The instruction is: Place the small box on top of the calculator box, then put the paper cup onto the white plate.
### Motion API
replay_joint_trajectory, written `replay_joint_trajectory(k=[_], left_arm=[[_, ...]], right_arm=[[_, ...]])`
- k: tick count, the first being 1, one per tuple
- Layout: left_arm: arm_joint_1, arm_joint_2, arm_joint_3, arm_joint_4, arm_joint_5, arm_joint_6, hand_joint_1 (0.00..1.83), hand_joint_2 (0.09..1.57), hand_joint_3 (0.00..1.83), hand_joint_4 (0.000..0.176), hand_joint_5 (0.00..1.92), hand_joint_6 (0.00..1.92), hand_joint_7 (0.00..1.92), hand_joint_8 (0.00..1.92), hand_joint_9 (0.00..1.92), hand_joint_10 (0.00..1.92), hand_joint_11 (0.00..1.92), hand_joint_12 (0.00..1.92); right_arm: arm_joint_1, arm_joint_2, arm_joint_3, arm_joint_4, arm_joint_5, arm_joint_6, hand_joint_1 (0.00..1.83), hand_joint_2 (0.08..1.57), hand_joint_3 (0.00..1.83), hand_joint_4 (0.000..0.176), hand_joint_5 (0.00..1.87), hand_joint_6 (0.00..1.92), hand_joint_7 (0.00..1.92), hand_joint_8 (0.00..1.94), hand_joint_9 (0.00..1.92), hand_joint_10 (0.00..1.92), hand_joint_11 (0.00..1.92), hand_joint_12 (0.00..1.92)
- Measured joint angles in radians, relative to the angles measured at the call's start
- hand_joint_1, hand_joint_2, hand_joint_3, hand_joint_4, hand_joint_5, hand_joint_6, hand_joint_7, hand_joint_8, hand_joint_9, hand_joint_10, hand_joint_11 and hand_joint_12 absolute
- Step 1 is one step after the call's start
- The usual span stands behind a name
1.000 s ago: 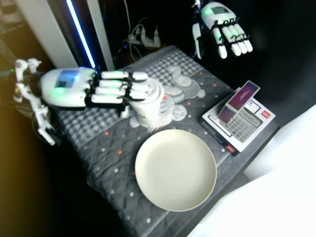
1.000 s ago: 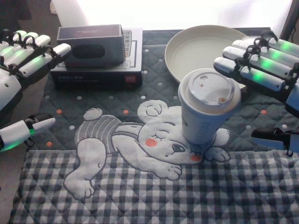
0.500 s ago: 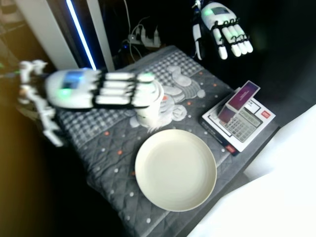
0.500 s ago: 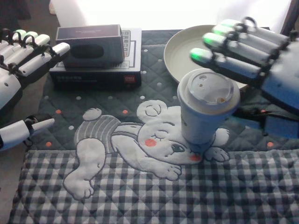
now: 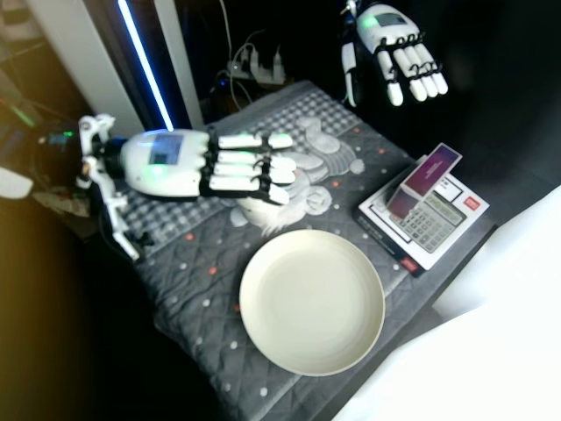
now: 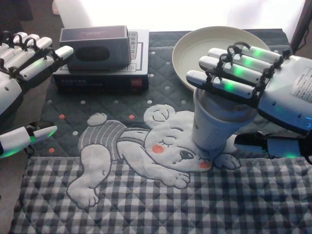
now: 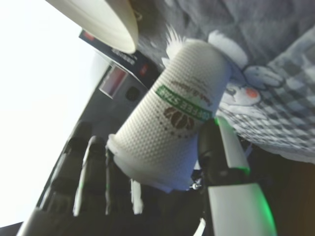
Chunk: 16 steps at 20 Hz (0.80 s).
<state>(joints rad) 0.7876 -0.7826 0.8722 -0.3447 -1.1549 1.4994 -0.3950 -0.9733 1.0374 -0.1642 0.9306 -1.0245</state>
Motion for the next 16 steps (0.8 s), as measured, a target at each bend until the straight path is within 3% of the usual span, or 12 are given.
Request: replay_joint_trajectory(k=[1,2,4,5,6,7,8,9,11,12,14,16], left_arm=[[0.000,0.000,0.000,0.000,0.000,0.000,0.76,1.18,0.00,0.153,0.00,0.00,0.00,0.00,0.00,0.00,0.00,0.00],[0.000,-0.001,0.000,0.000,0.000,0.000,0.76,1.18,0.00,0.153,0.00,0.00,0.00,0.00,0.00,0.00,0.00,0.00],[0.000,-0.003,0.001,-0.001,0.003,0.000,0.75,1.18,0.00,0.141,0.00,0.00,0.00,0.00,0.00,0.00,0.00,0.00],[0.000,-0.003,0.001,-0.002,0.004,0.000,0.73,1.18,0.00,0.138,0.00,0.00,0.00,0.00,0.00,0.00,0.00,0.00],[0.000,-0.003,0.001,-0.003,0.006,0.000,0.74,1.19,0.00,0.143,0.00,0.00,0.00,0.00,0.00,0.00,0.00,0.00],[0.000,-0.003,0.001,-0.005,0.006,0.000,0.75,1.18,0.00,0.149,0.00,0.00,0.00,0.00,0.00,0.00,0.00,0.00],[0.000,-0.004,0.004,-0.006,0.006,0.000,0.75,1.19,0.00,0.148,0.00,0.00,0.00,0.00,0.00,0.00,0.00,0.00],[0.000,-0.004,0.004,-0.008,0.006,0.000,0.77,1.19,0.00,0.158,0.00,0.00,0.00,0.00,0.00,0.00,0.00,0.00],[0.001,-0.004,0.004,-0.011,0.006,0.000,0.75,1.18,0.00,0.155,0.00,0.00,0.00,0.00,0.00,0.00,0.00,0.00],[0.001,-0.004,0.004,-0.012,0.006,0.000,0.75,1.17,0.00,0.152,0.00,0.00,0.00,0.00,0.00,0.00,0.00,0.00],[0.002,-0.004,0.004,-0.018,0.006,0.000,0.77,1.19,0.00,0.148,0.00,0.00,0.00,0.00,0.00,0.00,0.00,0.00],[0.002,-0.005,0.004,-0.018,0.006,0.000,0.78,1.19,0.00,0.147,0.00,0.00,0.00,0.00,0.00,0.00,0.00,0.00]], right_arm=[[0.006,-0.001,0.000,-0.003,-0.009,0.000,0.98,1.07,0.00,0.129,0.00,0.00,0.00,0.00,0.07,0.03,0.00,1.03],[0.006,-0.003,0.002,-0.003,-0.016,0.000,0.98,1.07,0.00,0.129,0.00,0.00,0.00,0.00,0.07,0.03,0.00,1.03],[0.007,-0.026,0.014,-0.006,-0.032,0.003,1.15,1.08,0.00,0.059,0.01,0.00,0.02,0.00,0.18,0.08,0.00,1.10],[0.012,-0.028,0.014,-0.010,-0.036,0.003,1.22,1.06,0.00,0.038,0.15,0.05,0.20,0.06,0.40,0.22,0.00,1.50],[0.017,-0.028,0.014,-0.018,-0.038,0.002,1.25,1.06,0.00,0.002,0.31,0.08,0.37,0.09,0.42,0.68,0.11,1.71],[0.017,-0.028,0.014,-0.016,-0.038,0.002,1.31,1.07,0.00,0.000,0.44,0.17,0.48,0.18,0.40,1.08,0.23,1.77],[0.017,-0.027,0.015,-0.014,-0.029,0.002,1.38,1.09,0.01,0.000,0.41,0.99,0.46,0.97,0.47,1.52,0.42,1.89],[0.017,-0.027,0.014,-0.014,-0.023,0.003,1.30,1.22,0.14,0.000,0.48,1.52,0.55,1.51,0.57,1.71,0.58,1.92],[0.019,-0.028,0.014,-0.015,-0.014,0.006,1.12,1.00,0.74,0.000,0.57,1.76,0.71,1.78,0.82,1.91,0.98,1.92],[0.022,-0.028,0.014,-0.015,-0.014,0.006,1.29,0.85,1.01,0.000,0.59,1.84,0.73,1.82,0.80,1.92,1.08,1.92],[0.024,-0.024,0.015,-0.009,0.008,0.014,1.35,0.75,1.16,0.000,0.73,1.78,0.75,1.85,0.82,1.92,1.12,1.92],[0.032,-0.022,0.015,-0.017,0.009,0.015,1.48,0.81,1.01,0.000,0.66,1.89,0.66,1.84,0.72,1.92,0.97,1.92]])
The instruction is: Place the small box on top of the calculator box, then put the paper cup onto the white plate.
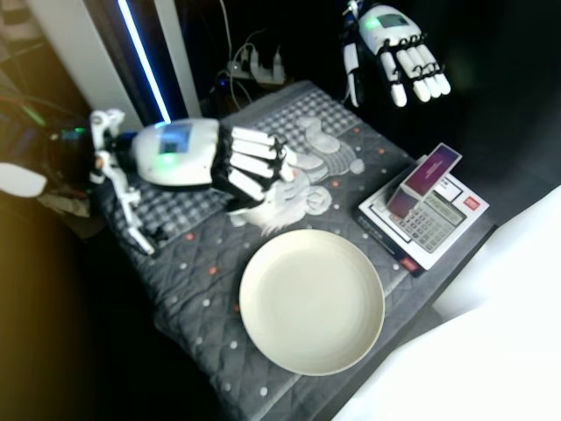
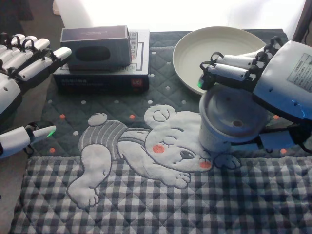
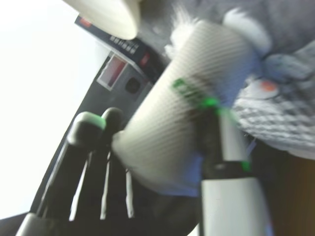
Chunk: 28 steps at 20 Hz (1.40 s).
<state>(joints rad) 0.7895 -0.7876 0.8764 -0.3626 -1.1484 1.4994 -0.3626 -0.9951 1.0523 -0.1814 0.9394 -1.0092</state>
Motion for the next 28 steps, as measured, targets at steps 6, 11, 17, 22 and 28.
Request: replay_joint_trajectory(k=[6,11,17,22,28], left_arm=[[0.001,0.000,0.000,-0.002,0.000,0.000,0.78,1.19,0.00,0.151,0.00,0.00,0.00,0.00,0.00,0.00,0.00,0.00],[0.002,0.000,0.004,-0.005,0.000,0.000,0.77,1.19,0.00,0.154,0.00,0.00,0.00,0.00,0.00,0.00,0.00,0.00],[0.002,0.000,0.004,-0.004,0.005,0.000,0.77,1.19,0.00,0.148,0.00,0.00,0.00,0.00,0.00,0.00,0.00,0.00],[0.002,-0.002,0.008,-0.006,0.008,0.000,0.78,1.19,0.00,0.167,0.00,0.00,0.00,0.00,0.00,0.00,0.00,0.00],[0.002,-0.002,0.008,-0.005,0.009,0.000,0.76,1.20,0.00,0.140,0.00,0.00,0.00,0.00,0.00,0.00,0.00,0.00]], right_arm=[[0.106,-0.006,0.004,-0.070,-0.087,0.003,1.15,0.92,0.89,0.000,0.69,1.81,0.65,1.82,0.73,1.91,0.82,1.92],[0.146,0.022,0.021,-0.032,-0.141,-0.037,1.10,1.20,0.35,0.000,0.64,1.50,0.50,1.93,0.48,1.92,0.67,1.92],[0.186,0.021,0.035,0.029,-0.156,-0.090,1.21,1.10,0.64,0.000,0.01,1.60,0.52,1.93,0.78,1.92,1.11,1.92],[0.196,0.021,0.060,0.113,-0.180,-0.127,1.11,1.19,0.45,0.000,0.44,1.65,0.64,1.94,1.11,1.92,1.12,1.92],[0.201,0.021,0.058,0.118,-0.180,-0.129,1.09,1.32,0.20,0.000,0.42,1.63,0.58,1.94,0.73,1.92,0.84,1.92]])
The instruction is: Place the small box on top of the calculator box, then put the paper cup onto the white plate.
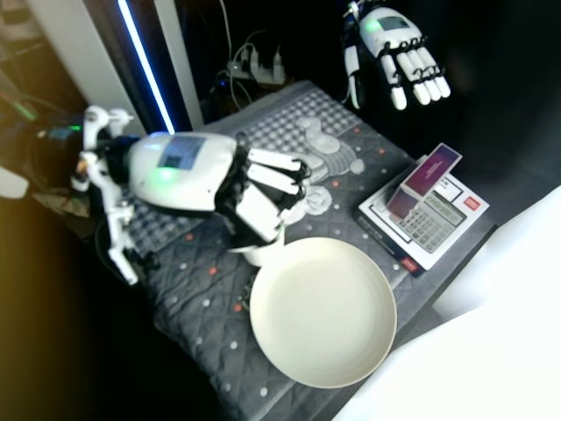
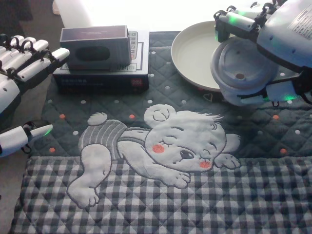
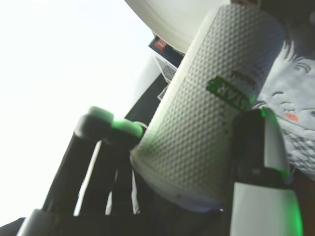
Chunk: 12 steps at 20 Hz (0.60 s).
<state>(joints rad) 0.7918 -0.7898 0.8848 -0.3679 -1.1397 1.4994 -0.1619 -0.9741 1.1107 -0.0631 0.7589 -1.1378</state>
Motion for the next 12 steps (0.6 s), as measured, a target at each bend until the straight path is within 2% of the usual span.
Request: replay_joint_trajectory(k=[1,2,3,4,5,6,7,10,11,12], left_arm=[[0.000,0.000,0.000,0.000,0.000,0.000,0.77,1.20,0.00,0.148,0.00,0.00,0.00,0.00,0.00,0.00,0.00,0.00],[0.001,-0.005,0.002,0.000,-0.001,0.000,0.76,1.20,0.00,0.151,0.00,0.00,0.00,0.00,0.00,0.00,0.00,0.00],[0.001,-0.007,0.004,0.001,0.007,0.000,0.76,1.20,0.00,0.155,0.00,0.00,0.00,0.00,0.00,0.00,0.00,0.00],[0.001,-0.009,0.004,0.001,0.012,0.000,0.76,1.20,0.00,0.152,0.00,0.00,0.00,0.00,0.00,0.00,0.00,0.00],[0.001,-0.011,0.004,0.002,0.014,0.000,0.76,1.20,0.00,0.147,0.00,0.00,0.00,0.00,0.00,0.00,0.00,0.00],[0.001,-0.011,0.004,0.003,0.015,0.000,0.76,1.20,0.00,0.140,0.00,0.00,0.00,0.00,0.00,0.00,0.00,0.00],[0.001,-0.012,0.004,0.000,0.016,0.000,0.75,1.19,0.00,0.138,0.00,0.00,0.00,0.00,0.00,0.00,0.00,0.00],[0.000,-0.019,0.014,0.002,0.023,0.000,0.77,1.20,0.00,0.142,0.00,0.00,0.00,0.00,0.00,0.00,0.00,0.00],[-0.005,-0.024,0.014,0.003,0.026,0.000,0.75,1.21,0.00,0.148,0.00,0.00,0.00,0.00,0.00,0.00,0.00,0.00],[-0.005,-0.027,0.014,0.005,0.027,0.000,0.75,1.21,0.00,0.148,0.00,0.00,0.00,0.00,0.00,0.00,0.00,0.00]], right_arm=[[0.003,0.002,0.000,0.012,0.001,0.000,0.97,1.41,0.14,0.000,0.45,1.79,0.40,1.94,0.37,1.92,0.50,1.92],[0.012,0.005,0.003,0.015,-0.004,0.000,0.96,1.44,0.08,0.000,0.34,1.82,0.47,1.94,0.36,1.92,0.61,1.92],[0.032,0.006,0.012,0.020,-0.005,0.000,1.32,1.40,0.02,0.000,0.07,1.65,0.39,1.81,0.46,1.92,0.60,1.92],[0.042,0.007,0.016,0.042,0.005,-0.004,1.27,1.42,0.01,0.000,0.18,1.70,0.45,1.83,0.55,1.92,0.68,1.92],[0.050,0.009,0.025,0.058,0.017,-0.003,1.24,1.43,0.01,0.000,0.28,1.72,0.44,1.90,0.54,1.92,0.77,1.92],[0.053,0.009,0.030,0.071,0.020,-0.004,1.21,1.44,0.01,0.000,0.40,1.77,0.38,1.89,0.47,1.92,0.68,1.92],[0.053,0.009,0.039,0.077,0.009,-0.004,1.21,1.46,0.00,0.000,0.50,1.87,0.31,1.89,0.34,1.92,0.37,1.92],[0.053,0.002,0.060,0.117,-0.011,-0.003,1.22,1.45,0.00,0.000,0.53,1.84,0.33,1.92,0.33,1.92,0.48,1.92],[0.054,-0.001,0.071,0.131,-0.020,-0.004,1.08,1.45,0.03,0.000,0.96,1.92,1.24,1.94,1.42,1.92,1.48,1.92],[0.061,-0.006,0.079,0.137,-0.035,-0.005,1.08,1.45,0.03,0.000,0.96,1.92,1.24,1.94,1.42,1.92,1.48,1.92]])
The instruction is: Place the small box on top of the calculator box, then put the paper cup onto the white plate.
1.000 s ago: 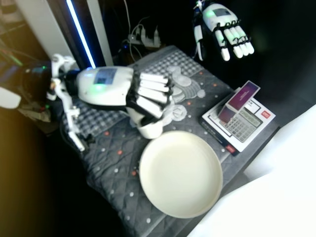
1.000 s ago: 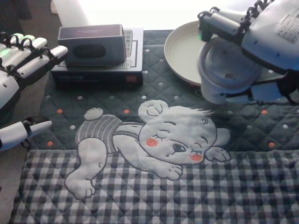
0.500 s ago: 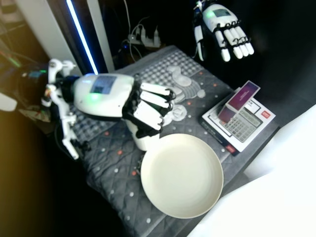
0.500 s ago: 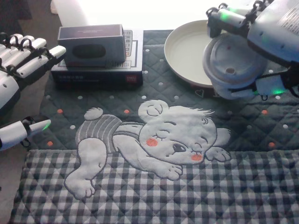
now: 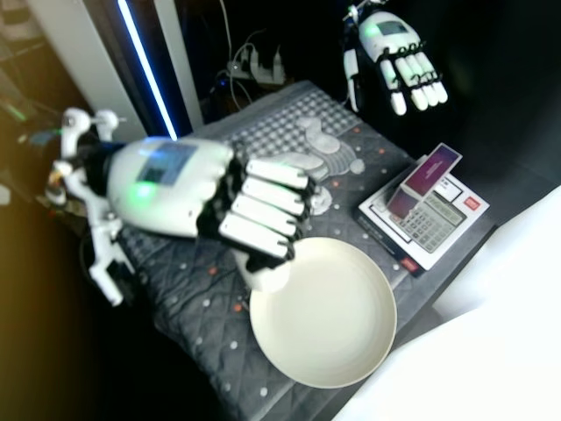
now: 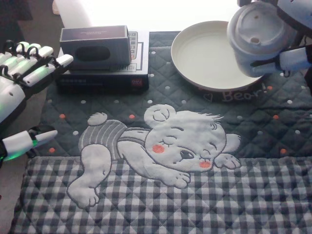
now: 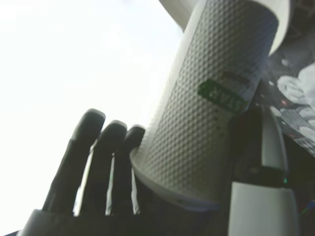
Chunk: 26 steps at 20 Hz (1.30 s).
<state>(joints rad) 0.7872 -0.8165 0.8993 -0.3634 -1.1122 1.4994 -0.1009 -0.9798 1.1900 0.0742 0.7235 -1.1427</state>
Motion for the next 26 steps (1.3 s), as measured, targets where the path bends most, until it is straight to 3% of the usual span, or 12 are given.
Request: replay_joint_trajectory(k=[2,3,4,5,6,7,10,11,13,16,19,26], left_arm=[[0.000,-0.004,0.000,0.012,0.010,0.000,0.74,1.20,0.00,0.145,0.00,0.00,0.00,0.00,0.00,0.00,0.00,0.00],[0.000,-0.004,0.000,0.018,0.012,0.000,0.74,1.20,0.00,0.145,0.00,0.00,0.00,0.00,0.00,0.00,0.00,0.00],[-0.003,-0.005,0.000,0.022,0.013,0.000,0.72,1.19,0.00,0.149,0.00,0.00,0.00,0.00,0.00,0.00,0.00,0.00],[-0.009,-0.005,0.000,0.023,0.017,0.000,0.71,1.18,0.00,0.150,0.00,0.00,0.00,0.00,0.00,0.00,0.00,0.00],[-0.014,-0.013,0.011,0.024,0.017,0.000,0.68,1.18,0.00,0.152,0.00,0.00,0.00,0.00,0.00,0.00,0.00,0.00],[-0.021,-0.019,0.014,0.019,0.021,0.000,0.66,1.19,0.00,0.151,0.00,0.00,0.00,0.00,0.00,0.00,0.00,0.00],[-0.024,-0.024,0.015,0.036,0.037,-0.001,0.65,1.16,0.00,0.164,0.00,0.00,0.00,0.00,0.00,0.00,0.00,0.00],[-0.024,-0.024,0.015,0.040,0.039,-0.001,0.63,1.15,0.00,0.155,0.00,0.00,0.00,0.00,0.00,0.00,0.00,0.00],[-0.024,-0.024,0.015,0.046,0.039,-0.004,0.55,1.16,0.00,0.174,0.00,0.00,0.00,0.00,0.00,0.00,0.00,0.00],[-0.026,-0.024,0.017,0.043,0.039,-0.006,0.61,1.17,0.00,0.154,0.00,0.00,0.00,0.00,0.00,0.00,0.00,0.00],[-0.035,-0.029,0.021,0.047,0.037,-0.007,0.60,1.14,0.00,0.168,0.00,0.00,0.00,0.00,0.00,0.00,0.00,0.00],[-0.036,-0.029,0.021,0.050,0.039,-0.007,0.59,1.18,0.01,0.176,0.00,0.00,0.00,0.00,0.00,0.00,0.00,0.00]], right_arm=[[0.003,-0.022,0.023,0.014,-0.027,0.001,1.39,1.39,0.02,0.000,1.13,1.92,1.33,1.94,1.44,1.92,1.39,1.92],[0.003,-0.028,0.026,0.022,-0.038,0.000,1.39,1.39,0.02,0.000,1.13,1.92,1.33,1.94,1.44,1.92,1.39,1.92],[0.003,-0.034,0.031,0.027,-0.052,0.000,1.30,1.12,0.61,0.000,1.02,1.92,0.72,1.94,1.26,1.92,1.22,1.92],[0.003,-0.039,0.037,0.031,-0.057,0.000,1.29,1.02,0.79,0.000,0.93,1.92,0.62,1.94,1.16,1.92,1.16,1.92],[0.005,-0.050,0.052,0.043,-0.057,0.000,1.42,1.07,0.66,0.000,1.12,1.92,1.03,1.94,1.26,1.92,1.26,1.92],[0.007,-0.056,0.063,0.068,-0.060,0.001,1.44,1.17,0.43,0.000,1.16,1.92,1.16,1.94,1.31,1.92,1.30,1.92],[0.013,-0.056,0.076,0.093,-0.071,-0.001,1.36,1.28,0.18,0.000,0.91,1.92,1.02,1.94,1.21,1.92,1.17,1.92],[0.025,-0.058,0.076,0.092,-0.082,-0.001,1.32,0.87,1.02,0.000,0.98,1.92,0.72,1.94,1.16,1.92,1.14,1.92],[0.054,-0.058,0.076,0.090,-0.092,-0.017,1.35,0.74,1.24,0.000,1.16,1.92,0.80,1.94,1.22,1.92,1.23,1.92],[0.060,-0.062,0.078,0.090,-0.094,-0.022,1.33,0.82,1.09,0.000,0.93,1.92,0.72,1.94,1.07,1.92,1.13,1.92],[0.060,-0.065,0.078,0.089,-0.110,-0.023,1.31,0.95,0.84,0.000,0.87,1.92,0.64,1.88,0.89,1.92,0.91,1.92],[0.060,-0.088,0.110,0.094,-0.153,-0.026,1.32,0.94,0.79,0.000,0.84,1.92,0.67,1.80,0.87,1.92,0.91,1.92]])
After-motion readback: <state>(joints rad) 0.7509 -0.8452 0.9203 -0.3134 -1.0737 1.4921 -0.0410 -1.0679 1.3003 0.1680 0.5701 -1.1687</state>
